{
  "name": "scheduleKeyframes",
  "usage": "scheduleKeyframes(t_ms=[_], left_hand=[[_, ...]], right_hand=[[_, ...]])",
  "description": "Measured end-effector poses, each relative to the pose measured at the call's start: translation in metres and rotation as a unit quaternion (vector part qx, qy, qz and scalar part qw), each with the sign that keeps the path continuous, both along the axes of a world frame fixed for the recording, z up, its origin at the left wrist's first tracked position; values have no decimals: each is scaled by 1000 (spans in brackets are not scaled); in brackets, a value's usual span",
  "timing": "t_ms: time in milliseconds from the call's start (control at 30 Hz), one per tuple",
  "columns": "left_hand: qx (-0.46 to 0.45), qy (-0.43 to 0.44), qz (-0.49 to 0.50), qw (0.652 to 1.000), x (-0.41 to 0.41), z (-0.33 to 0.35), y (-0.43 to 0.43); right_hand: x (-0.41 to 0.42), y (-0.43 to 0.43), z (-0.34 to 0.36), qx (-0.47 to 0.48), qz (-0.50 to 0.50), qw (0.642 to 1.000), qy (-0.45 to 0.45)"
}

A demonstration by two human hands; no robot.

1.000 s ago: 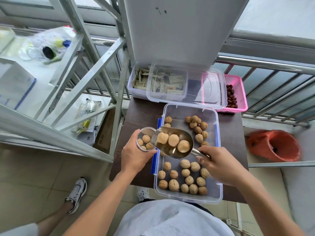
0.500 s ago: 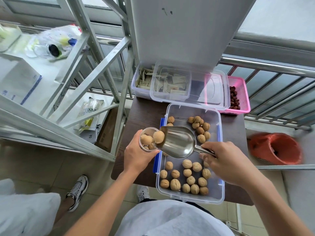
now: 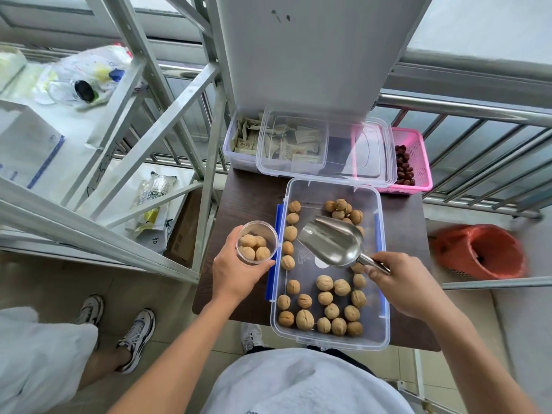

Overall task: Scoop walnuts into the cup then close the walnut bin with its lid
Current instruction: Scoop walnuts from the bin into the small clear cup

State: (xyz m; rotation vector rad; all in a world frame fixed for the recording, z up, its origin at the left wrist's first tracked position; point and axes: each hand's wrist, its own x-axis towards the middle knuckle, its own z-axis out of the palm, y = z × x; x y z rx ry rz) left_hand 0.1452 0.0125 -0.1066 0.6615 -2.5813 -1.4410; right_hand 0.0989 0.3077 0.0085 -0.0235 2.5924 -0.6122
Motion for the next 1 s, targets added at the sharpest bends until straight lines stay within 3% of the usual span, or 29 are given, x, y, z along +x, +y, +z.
scheduleKeyframes(t_ms=[200, 367, 567, 1000], left_hand=[[46, 16, 26, 998, -6, 3, -7], [37, 16, 37, 999, -12, -2, -16], [-20, 6, 1, 1000, -7, -5, -8], [-10, 5, 13, 1000, -9, -3, 0]], right_hand=[[3, 10, -26, 43, -57, 996, -51], [10, 4, -50, 75, -32, 990, -117], [20, -7, -71, 65, -35, 992, -105], [0, -38, -101, 53, -71, 994, -67]])
